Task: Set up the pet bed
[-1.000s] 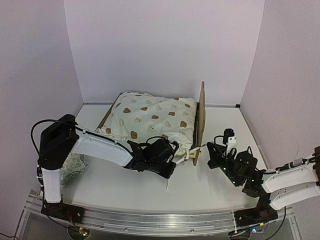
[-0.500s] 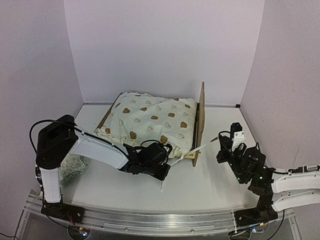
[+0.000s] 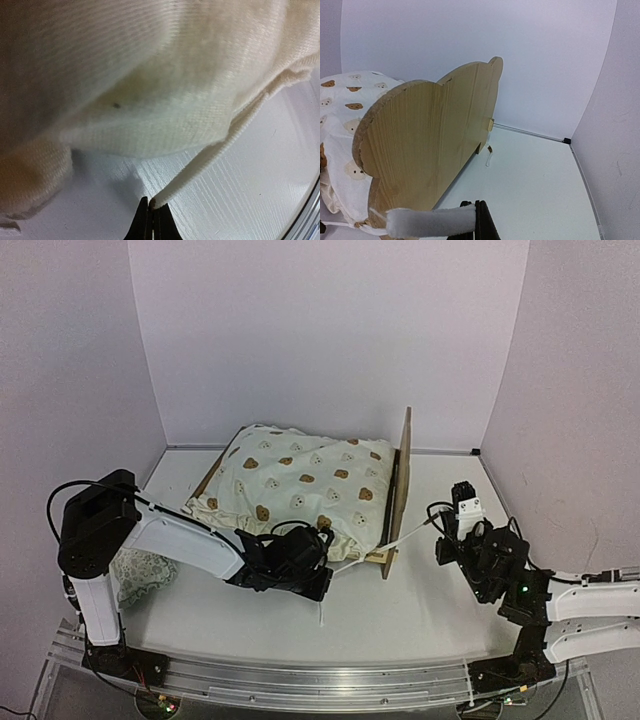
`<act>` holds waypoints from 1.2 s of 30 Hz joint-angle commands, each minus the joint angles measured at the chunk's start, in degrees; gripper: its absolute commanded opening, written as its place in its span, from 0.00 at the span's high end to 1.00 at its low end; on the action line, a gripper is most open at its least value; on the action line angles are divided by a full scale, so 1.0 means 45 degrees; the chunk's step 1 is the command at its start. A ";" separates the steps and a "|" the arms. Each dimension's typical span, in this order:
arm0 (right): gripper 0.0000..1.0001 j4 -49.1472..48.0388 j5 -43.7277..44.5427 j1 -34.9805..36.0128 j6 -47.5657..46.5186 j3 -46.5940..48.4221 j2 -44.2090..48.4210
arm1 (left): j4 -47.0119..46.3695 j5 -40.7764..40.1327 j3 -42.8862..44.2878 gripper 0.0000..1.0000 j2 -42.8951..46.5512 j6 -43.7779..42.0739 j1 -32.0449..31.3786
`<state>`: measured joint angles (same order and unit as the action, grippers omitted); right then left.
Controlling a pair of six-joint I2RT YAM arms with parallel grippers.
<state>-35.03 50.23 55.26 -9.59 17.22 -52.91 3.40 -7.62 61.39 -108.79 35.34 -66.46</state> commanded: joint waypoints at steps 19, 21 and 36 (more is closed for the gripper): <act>0.07 1.2199 -0.7359 -0.0461 0.6822 0.7348 -0.1131 | 0.6881 -0.2421 0.0139 0.29 0.4700 0.0294 -0.0005; 0.07 1.2198 -0.7174 -0.0441 0.7292 0.7222 -0.1637 | 0.7638 -0.3017 0.0171 0.26 0.5148 0.0476 0.0073; 0.56 0.9939 -0.3357 -0.0310 0.7308 0.5117 -0.3831 | 1.0567 -0.5531 0.0579 0.20 0.7518 0.1319 0.1055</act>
<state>12.84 26.56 53.83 24.29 41.81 -69.65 44.78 -26.81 60.92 -77.48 38.78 -63.18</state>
